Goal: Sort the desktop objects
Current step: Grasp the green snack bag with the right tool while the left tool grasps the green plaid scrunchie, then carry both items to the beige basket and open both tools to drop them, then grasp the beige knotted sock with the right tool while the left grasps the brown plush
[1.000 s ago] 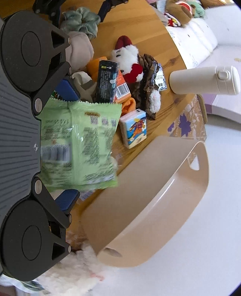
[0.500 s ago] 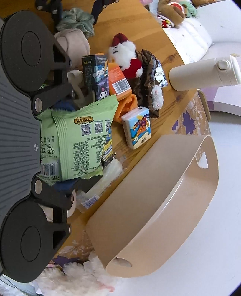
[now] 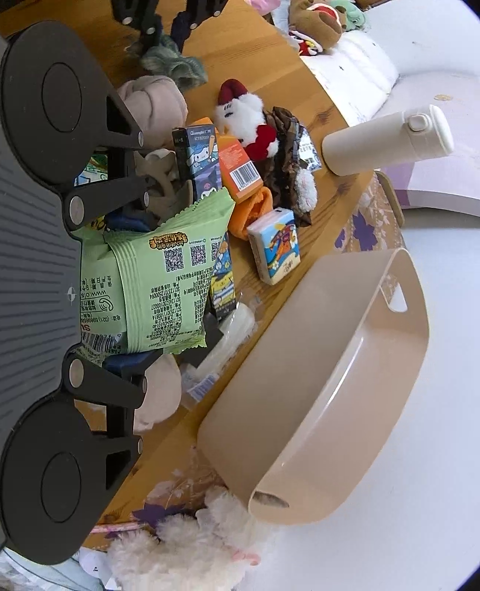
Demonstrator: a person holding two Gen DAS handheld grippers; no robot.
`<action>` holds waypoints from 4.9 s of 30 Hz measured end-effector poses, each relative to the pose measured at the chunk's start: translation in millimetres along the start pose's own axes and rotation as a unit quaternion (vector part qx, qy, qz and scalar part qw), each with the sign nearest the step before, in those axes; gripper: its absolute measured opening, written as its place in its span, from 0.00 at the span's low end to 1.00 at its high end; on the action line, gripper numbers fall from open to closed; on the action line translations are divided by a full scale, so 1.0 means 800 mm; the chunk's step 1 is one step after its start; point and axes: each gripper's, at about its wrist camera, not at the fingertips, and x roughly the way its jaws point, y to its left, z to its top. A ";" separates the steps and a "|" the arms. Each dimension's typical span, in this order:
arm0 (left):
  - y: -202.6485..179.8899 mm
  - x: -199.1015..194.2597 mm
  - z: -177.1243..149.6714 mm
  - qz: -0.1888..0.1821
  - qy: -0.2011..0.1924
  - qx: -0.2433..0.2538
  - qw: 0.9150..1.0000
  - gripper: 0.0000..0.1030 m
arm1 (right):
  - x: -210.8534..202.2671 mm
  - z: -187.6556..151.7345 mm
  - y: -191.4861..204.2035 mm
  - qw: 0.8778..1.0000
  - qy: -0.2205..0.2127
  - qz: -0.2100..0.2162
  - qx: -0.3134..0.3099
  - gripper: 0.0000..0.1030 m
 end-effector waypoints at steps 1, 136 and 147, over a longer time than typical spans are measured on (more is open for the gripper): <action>0.004 -0.002 0.002 0.000 -0.005 -0.004 1.000 0.19 | -0.004 -0.001 -0.002 1.000 -0.004 -0.001 0.001 0.55; 0.078 0.083 0.214 -0.030 0.022 0.079 0.996 0.63 | 0.066 -0.016 -0.085 0.983 -0.008 -0.086 0.162 0.78; 0.076 0.075 0.211 -0.042 0.016 0.085 0.995 0.31 | 0.059 -0.015 -0.077 0.984 -0.010 -0.063 0.165 0.30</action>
